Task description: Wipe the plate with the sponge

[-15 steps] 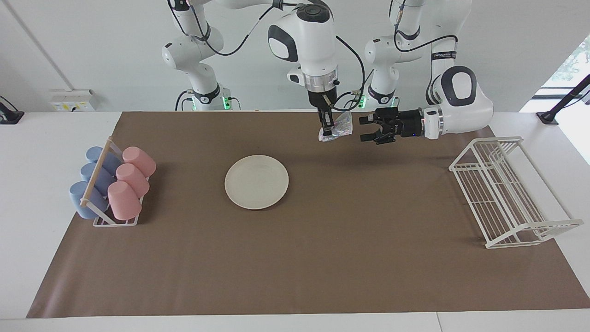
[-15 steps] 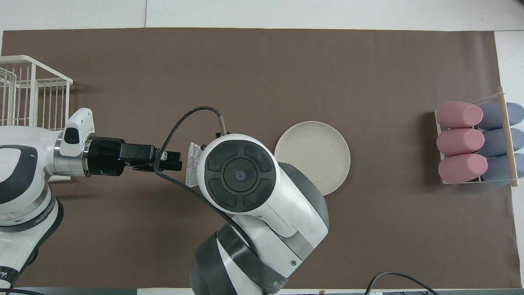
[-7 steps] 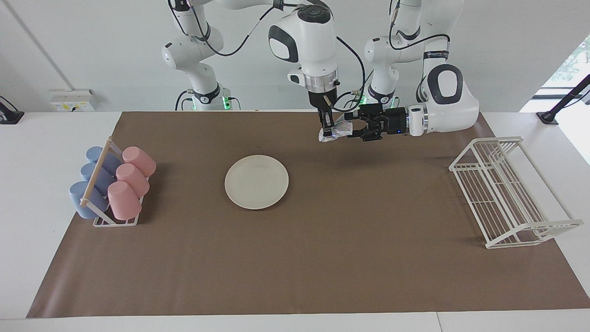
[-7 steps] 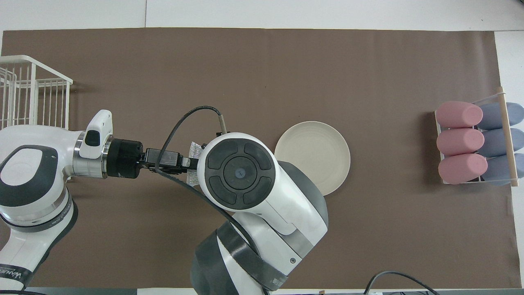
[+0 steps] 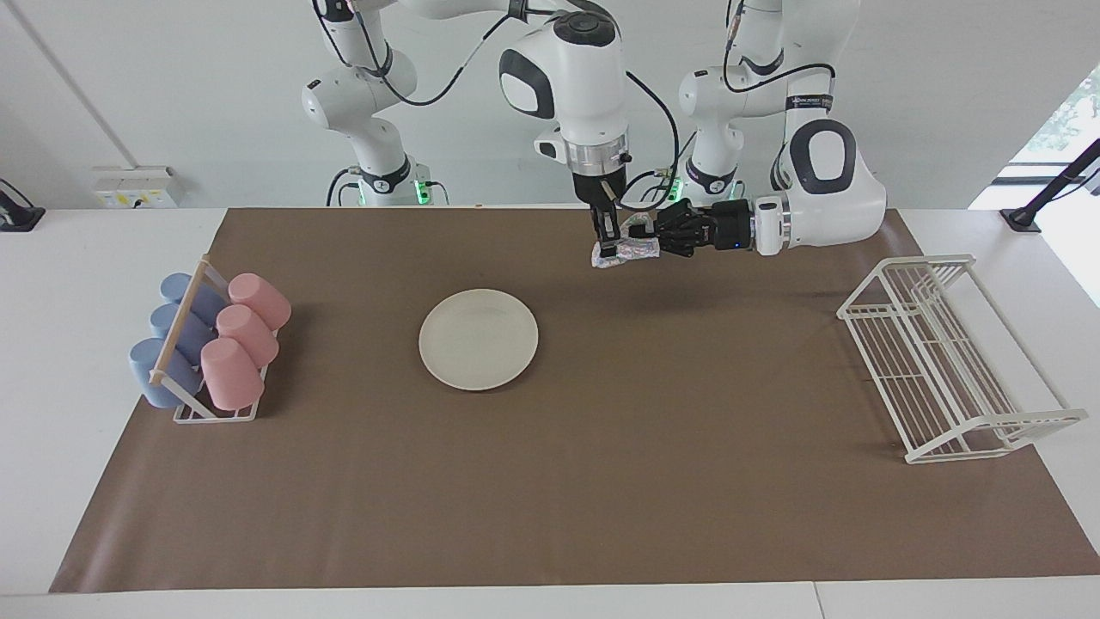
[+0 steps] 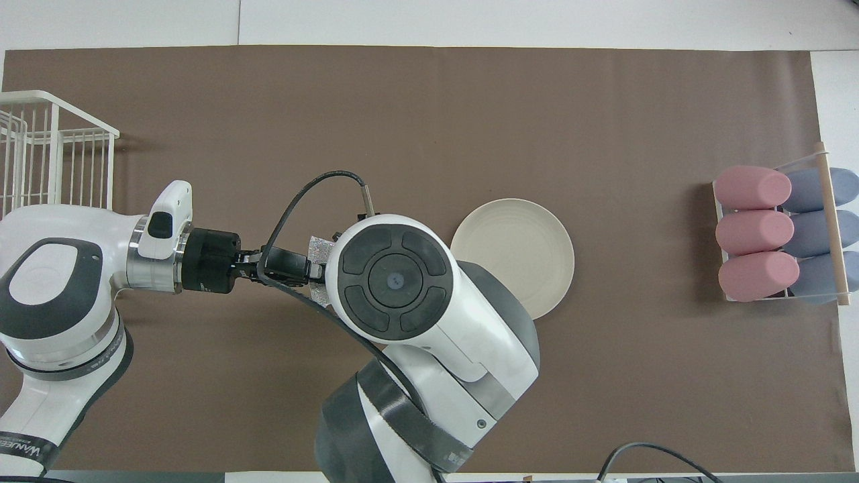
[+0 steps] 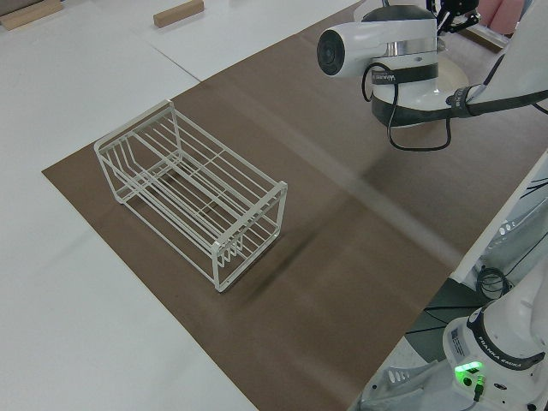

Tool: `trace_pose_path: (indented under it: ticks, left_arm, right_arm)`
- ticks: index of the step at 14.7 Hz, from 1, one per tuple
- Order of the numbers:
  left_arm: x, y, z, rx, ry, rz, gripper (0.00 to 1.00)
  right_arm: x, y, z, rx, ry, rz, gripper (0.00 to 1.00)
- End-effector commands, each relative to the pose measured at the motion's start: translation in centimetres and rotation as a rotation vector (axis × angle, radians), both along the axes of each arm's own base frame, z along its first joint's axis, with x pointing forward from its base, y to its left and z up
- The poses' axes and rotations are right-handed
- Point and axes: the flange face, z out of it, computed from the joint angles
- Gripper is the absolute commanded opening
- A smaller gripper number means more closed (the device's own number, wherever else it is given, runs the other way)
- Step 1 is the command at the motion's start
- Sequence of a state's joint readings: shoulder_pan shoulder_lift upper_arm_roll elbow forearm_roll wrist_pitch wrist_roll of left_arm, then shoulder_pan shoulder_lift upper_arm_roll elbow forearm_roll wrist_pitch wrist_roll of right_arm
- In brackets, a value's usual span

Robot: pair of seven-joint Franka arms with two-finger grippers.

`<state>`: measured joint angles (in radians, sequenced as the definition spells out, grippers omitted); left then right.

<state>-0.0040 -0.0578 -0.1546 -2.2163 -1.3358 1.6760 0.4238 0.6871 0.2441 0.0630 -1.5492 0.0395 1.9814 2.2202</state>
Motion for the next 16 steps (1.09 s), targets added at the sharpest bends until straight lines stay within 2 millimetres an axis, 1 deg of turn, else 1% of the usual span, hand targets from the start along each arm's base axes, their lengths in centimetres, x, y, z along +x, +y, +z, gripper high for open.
trace_pose_path:
  ticks: [1,2,5,7,8,9,10,12,14,15,16]
  left_arm:
    - [-0.4,0.2,0.4,0.003,0.007,0.031,0.00]
    - [-0.4,0.3,0.4,0.003,0.007,0.033,0.00]
    - [-0.3,0.5,0.4,0.008,0.008,0.037,0.00]
    - [0.0,0.6,0.7,0.028,0.014,0.049,0.00]
    - [0.2,0.7,0.5,0.084,0.012,0.062,0.00]
    - [0.6,0.9,0.5,0.184,-0.002,0.069,0.00]
    - [0.6,-0.2,1.0,0.269,-0.011,0.054,0.00]
    - [0.9,-1.7,1.3,0.433,-0.013,0.063,0.00]
    - [0.8,-4.2,2.2,0.614,-0.006,0.071,0.00]
    - [0.6,-5.4,2.6,0.731,-0.002,0.083,0.00]
    - [0.6,-6.3,2.5,0.827,0.003,0.088,0.00]
  right_arm:
    - [0.5,-0.4,0.0,-0.022,-0.009,0.008,0.33]
    - [0.8,-0.9,-0.1,-0.022,-0.010,0.011,0.99]
    - [1.2,-2.0,0.7,-0.021,-0.022,0.008,1.00]
    - [1.4,-3.7,1.4,-0.045,-0.038,0.135,1.00]
    - [1.5,-5.7,2.1,-0.059,-0.050,0.191,1.00]
    - [1.9,-8.3,3.1,-0.074,-0.066,0.259,1.00]
    - [2.0,-10.3,4.1,-0.088,-0.082,0.340,1.00]
    - [2.6,-15.0,6.7,-0.117,-0.101,0.446,1.00]
    - [2.4,-18.1,7.6,-0.148,-0.064,0.536,1.00]
    - [2.3,-19.4,7.5,-0.166,-0.026,0.618,1.00]
    - [1.8,-20.3,7.0,-0.179,0.037,0.696,1.00]
